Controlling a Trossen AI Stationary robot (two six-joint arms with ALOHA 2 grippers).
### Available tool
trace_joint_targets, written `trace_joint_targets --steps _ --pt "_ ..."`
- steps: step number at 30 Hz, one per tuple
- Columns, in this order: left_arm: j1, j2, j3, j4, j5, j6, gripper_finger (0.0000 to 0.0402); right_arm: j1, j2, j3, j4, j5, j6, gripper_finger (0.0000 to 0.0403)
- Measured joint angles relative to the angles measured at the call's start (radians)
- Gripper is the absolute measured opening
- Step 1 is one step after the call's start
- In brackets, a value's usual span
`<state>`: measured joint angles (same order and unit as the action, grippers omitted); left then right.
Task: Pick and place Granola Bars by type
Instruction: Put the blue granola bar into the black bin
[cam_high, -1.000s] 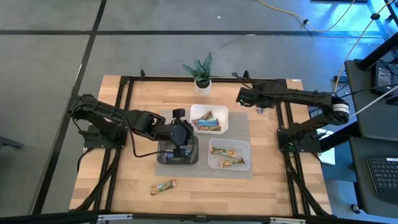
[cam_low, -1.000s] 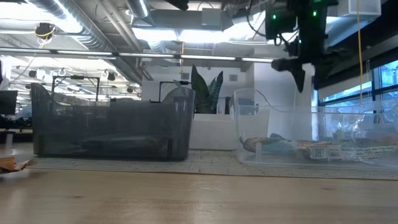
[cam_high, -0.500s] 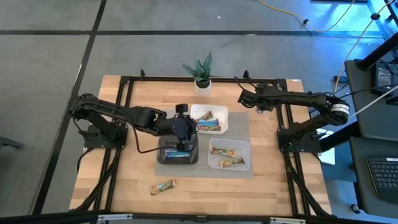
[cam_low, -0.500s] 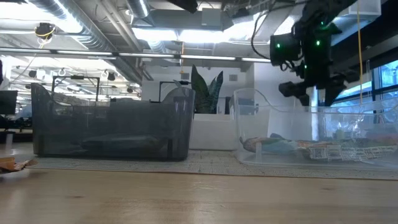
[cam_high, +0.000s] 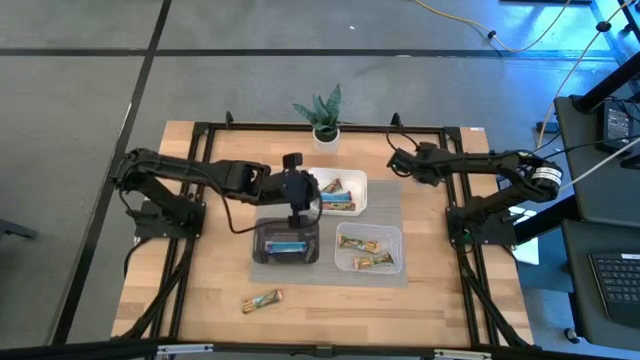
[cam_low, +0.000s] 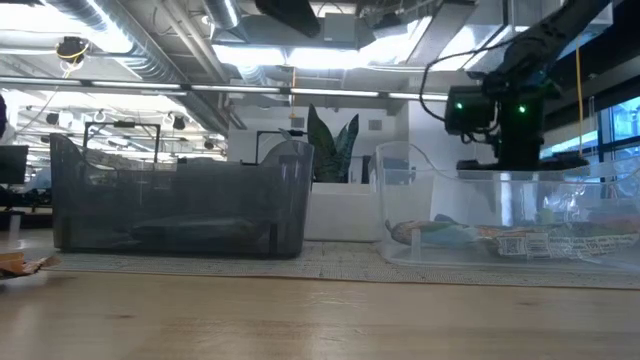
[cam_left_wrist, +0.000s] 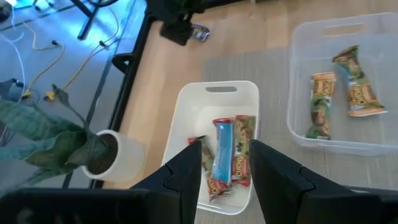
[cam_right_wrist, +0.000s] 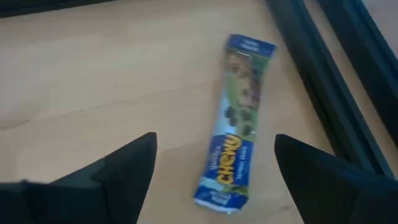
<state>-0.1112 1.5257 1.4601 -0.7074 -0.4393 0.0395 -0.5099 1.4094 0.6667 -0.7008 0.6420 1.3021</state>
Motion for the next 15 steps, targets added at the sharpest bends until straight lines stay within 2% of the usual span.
trace_joint_targets --steps 9,15 --pt "0.045 0.000 0.000 0.000 0.131 0.001 0.0126 -0.042 0.002 -0.105 0.160 0.015 0.050 0.0328" --pt "0.058 0.000 0.000 0.000 0.145 0.001 0.0126 -0.076 0.002 -0.154 0.261 -0.019 0.050 0.0327"
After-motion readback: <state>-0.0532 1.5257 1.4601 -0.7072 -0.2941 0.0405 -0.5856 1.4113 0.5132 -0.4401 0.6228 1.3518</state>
